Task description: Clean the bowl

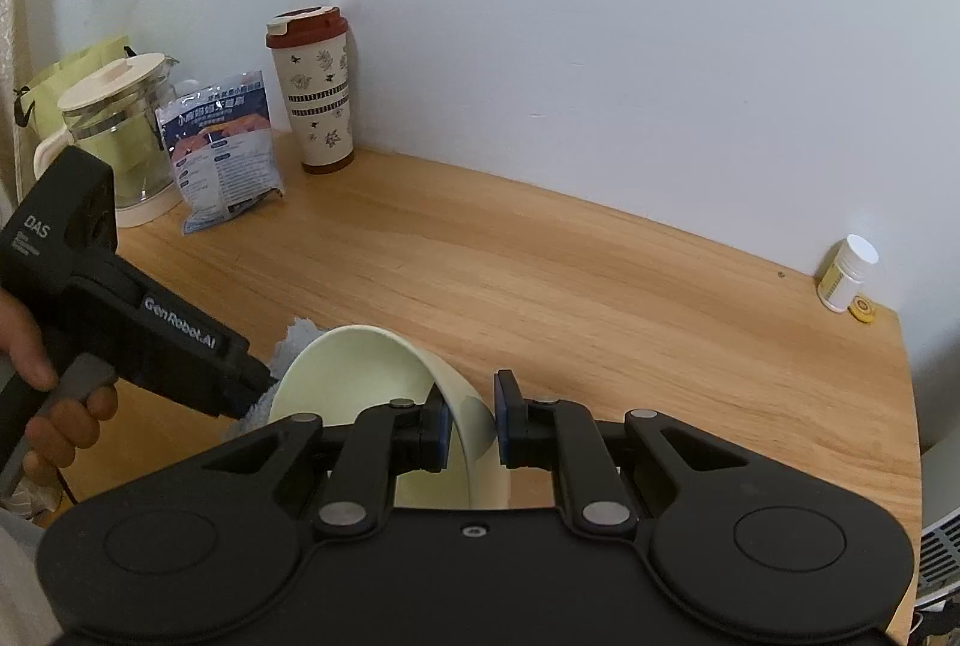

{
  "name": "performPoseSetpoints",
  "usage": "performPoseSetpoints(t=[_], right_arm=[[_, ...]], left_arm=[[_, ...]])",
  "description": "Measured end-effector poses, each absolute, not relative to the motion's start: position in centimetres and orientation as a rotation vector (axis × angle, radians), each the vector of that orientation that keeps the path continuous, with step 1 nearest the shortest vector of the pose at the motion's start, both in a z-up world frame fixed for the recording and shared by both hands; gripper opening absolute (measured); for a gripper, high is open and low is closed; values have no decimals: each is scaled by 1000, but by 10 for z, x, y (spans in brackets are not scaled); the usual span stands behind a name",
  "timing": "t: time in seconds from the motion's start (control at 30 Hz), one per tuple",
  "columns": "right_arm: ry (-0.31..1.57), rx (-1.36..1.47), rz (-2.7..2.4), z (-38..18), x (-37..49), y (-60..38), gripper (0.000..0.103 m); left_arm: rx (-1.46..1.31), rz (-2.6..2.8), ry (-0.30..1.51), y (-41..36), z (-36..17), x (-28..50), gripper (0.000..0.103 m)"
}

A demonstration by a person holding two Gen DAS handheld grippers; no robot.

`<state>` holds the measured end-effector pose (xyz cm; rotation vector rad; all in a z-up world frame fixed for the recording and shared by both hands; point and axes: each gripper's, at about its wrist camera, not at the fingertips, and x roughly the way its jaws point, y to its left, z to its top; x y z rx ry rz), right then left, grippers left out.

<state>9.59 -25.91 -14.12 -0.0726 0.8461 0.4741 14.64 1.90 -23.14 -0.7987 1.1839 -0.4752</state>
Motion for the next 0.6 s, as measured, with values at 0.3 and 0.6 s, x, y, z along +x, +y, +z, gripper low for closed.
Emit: performPoseSetpoints(t=[0.3,0.6], right_arm=[[878,-15,478,-160,98,-262,15],[981,122,452,-193,105,-269,15]], left_arm=[[-729,-494,1125,12,-207,153,12],[-688,-479,1071,10,-190,148,13]])
